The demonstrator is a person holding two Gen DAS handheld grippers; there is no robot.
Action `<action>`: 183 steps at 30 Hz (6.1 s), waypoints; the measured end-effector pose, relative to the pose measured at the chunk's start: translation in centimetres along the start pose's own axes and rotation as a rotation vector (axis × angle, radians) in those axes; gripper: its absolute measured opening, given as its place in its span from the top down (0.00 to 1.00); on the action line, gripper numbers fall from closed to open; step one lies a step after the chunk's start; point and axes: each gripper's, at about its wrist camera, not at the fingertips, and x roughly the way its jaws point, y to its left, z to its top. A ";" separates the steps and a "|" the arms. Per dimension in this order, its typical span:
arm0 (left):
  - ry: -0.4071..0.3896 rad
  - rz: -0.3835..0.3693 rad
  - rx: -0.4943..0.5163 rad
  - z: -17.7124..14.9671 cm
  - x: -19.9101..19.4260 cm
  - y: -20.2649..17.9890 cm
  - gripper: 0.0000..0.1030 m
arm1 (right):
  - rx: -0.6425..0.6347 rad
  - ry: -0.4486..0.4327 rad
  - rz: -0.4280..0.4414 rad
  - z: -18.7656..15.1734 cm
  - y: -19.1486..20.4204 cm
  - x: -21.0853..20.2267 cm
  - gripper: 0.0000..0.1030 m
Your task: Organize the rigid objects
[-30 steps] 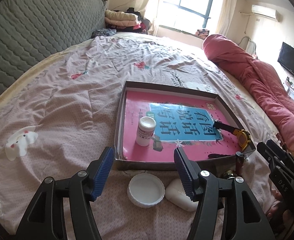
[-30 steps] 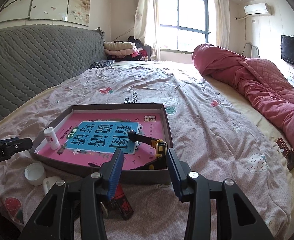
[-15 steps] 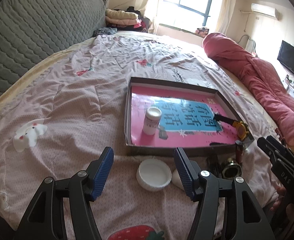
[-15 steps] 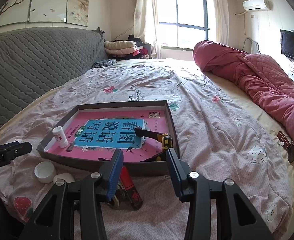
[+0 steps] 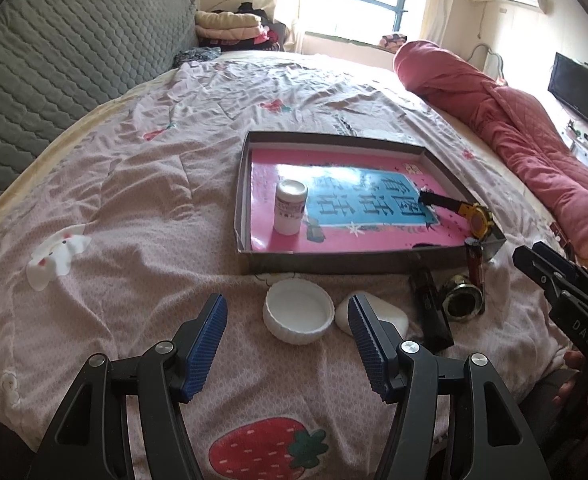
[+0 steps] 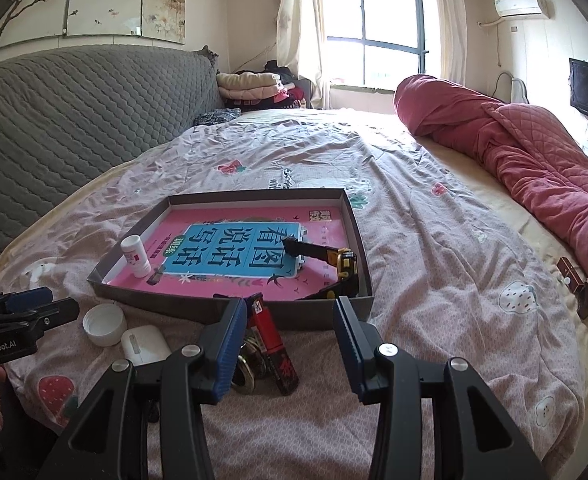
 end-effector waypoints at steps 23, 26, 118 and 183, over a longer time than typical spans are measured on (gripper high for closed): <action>0.096 -0.003 0.006 -1.5 1.9 -0.3 0.37 | -0.011 0.087 0.022 -1.7 0.4 0.8 0.56; 0.100 -0.003 0.002 -1.5 2.2 -0.2 0.37 | -0.016 0.091 0.026 -1.7 0.6 1.3 0.56; -0.002 -0.074 -0.044 -0.1 4.0 0.3 0.50 | 0.166 0.046 0.299 0.0 -3.5 3.9 0.89; -0.132 -0.040 -0.005 4.9 2.9 -3.5 0.50 | 0.148 -0.145 0.280 3.9 -2.4 2.7 0.89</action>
